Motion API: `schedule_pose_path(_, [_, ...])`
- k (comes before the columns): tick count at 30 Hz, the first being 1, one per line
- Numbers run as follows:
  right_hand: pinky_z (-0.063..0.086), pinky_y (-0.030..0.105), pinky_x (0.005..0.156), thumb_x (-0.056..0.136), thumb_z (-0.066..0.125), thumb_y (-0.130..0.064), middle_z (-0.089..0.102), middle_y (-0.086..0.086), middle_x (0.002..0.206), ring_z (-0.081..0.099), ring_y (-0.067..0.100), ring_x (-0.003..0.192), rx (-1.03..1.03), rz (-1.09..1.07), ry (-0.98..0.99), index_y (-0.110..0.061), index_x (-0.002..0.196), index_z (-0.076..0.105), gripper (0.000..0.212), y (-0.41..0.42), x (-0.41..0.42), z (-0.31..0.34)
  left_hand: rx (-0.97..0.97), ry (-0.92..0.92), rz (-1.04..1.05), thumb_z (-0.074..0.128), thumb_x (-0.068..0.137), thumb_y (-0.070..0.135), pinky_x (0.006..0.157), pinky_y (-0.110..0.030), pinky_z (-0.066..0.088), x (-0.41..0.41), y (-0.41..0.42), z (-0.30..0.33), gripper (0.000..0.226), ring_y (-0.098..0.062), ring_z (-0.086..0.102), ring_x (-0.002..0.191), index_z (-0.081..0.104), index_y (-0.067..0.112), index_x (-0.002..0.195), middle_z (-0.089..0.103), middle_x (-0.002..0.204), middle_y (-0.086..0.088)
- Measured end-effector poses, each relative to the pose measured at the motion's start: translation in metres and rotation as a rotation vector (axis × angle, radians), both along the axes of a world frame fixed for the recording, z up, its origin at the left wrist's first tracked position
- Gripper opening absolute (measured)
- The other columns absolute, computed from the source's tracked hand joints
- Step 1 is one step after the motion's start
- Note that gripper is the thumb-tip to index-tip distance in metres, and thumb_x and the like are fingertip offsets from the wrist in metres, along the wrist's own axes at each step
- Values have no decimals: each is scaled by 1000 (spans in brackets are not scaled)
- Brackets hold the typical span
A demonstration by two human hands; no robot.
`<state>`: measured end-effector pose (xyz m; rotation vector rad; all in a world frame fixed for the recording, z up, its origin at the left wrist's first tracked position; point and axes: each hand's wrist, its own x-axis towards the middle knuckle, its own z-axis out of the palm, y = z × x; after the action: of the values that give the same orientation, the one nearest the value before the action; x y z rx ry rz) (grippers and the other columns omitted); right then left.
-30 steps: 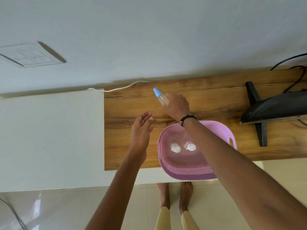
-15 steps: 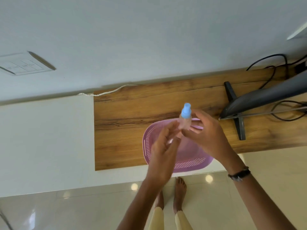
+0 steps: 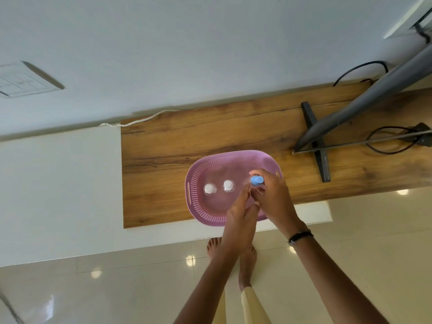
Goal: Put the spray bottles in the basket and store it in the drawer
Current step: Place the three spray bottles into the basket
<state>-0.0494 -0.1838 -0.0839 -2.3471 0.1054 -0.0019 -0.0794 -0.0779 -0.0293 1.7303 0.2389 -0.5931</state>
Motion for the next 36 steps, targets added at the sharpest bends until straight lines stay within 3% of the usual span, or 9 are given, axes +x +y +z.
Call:
schedule_pose_path(4, [48, 10, 70, 85, 68, -11, 70, 7, 85, 64, 14, 77, -52, 67, 37, -7, 98, 65, 14, 3, 7, -18, -28, 77, 16, 40, 99, 12, 87, -18, 50, 5, 0, -7, 37, -2, 58, 106, 46, 34, 128, 61, 113, 15])
schedule_pose_path(6, [54, 19, 68, 86, 66, -13, 68, 7, 82, 62, 14, 72, -83, 97, 70, -7, 92, 64, 8, 3, 9, -27, -42, 98, 22, 40, 100, 12, 78, -10, 49, 7, 1, -10, 34, 3, 58, 101, 45, 34, 126, 59, 111, 17])
schedule_pose_path(8, [57, 30, 71, 87, 64, -10, 68, 10, 85, 64, 20, 75, -80, 101, 113, -6, 94, 63, 8, 4, 10, -29, -65, 121, 27, 40, 100, 12, 70, -4, 47, 9, 2, -11, 31, 7, 57, 95, 43, 37, 119, 57, 103, 25])
schedule_pose_path(15, [51, 20, 71, 85, 69, -15, 71, 12, 88, 67, 22, 76, -105, 105, 68, -4, 99, 65, 19, 9, 11, -28, -42, 164, 43, 41, 100, 16, 80, -12, 46, 9, 6, -22, 36, -7, 57, 105, 44, 25, 135, 58, 117, 11])
schedule_pose_path(19, [48, 19, 71, 84, 69, -12, 72, 15, 90, 67, 25, 79, -95, 78, 74, -2, 98, 66, 18, 7, 10, -26, -26, 168, 22, 40, 101, 18, 76, -8, 46, 7, 8, -24, 36, 2, 58, 100, 43, 27, 135, 59, 113, 17])
schedule_pose_path(23, [47, 17, 73, 83, 70, -11, 72, 13, 94, 67, 24, 84, -104, 72, 74, -4, 102, 66, 21, 5, 11, -27, -23, 168, 27, 40, 101, 19, 76, -6, 45, 6, 9, -23, 35, -1, 58, 103, 44, 26, 135, 59, 116, 14])
schedule_pose_path(27, [54, 28, 79, 81, 72, -9, 72, 14, 101, 67, 27, 91, -111, 60, 69, -4, 109, 65, 29, 5, 10, -26, -34, 173, 31, 40, 100, 16, 64, 0, 43, 5, 11, -19, 31, 8, 55, 93, 44, 33, 126, 55, 104, 27])
schedule_pose_path(32, [54, 32, 83, 77, 74, -2, 71, 15, 104, 67, 30, 95, -134, 61, 79, -4, 110, 64, 35, 3, 6, -21, -47, 154, 31, 41, 99, 11, 65, 3, 42, 3, 14, -16, 37, 16, 53, 91, 42, 29, 132, 52, 102, 33])
schedule_pose_path(36, [54, 34, 83, 77, 74, -2, 70, 16, 108, 66, 30, 98, -145, 54, 84, -4, 114, 63, 38, 1, 2, -9, -20, 109, 26, 40, 99, 9, 64, 4, 42, 0, 16, -12, 33, 27, 51, 83, 42, 34, 122, 50, 100, 34])
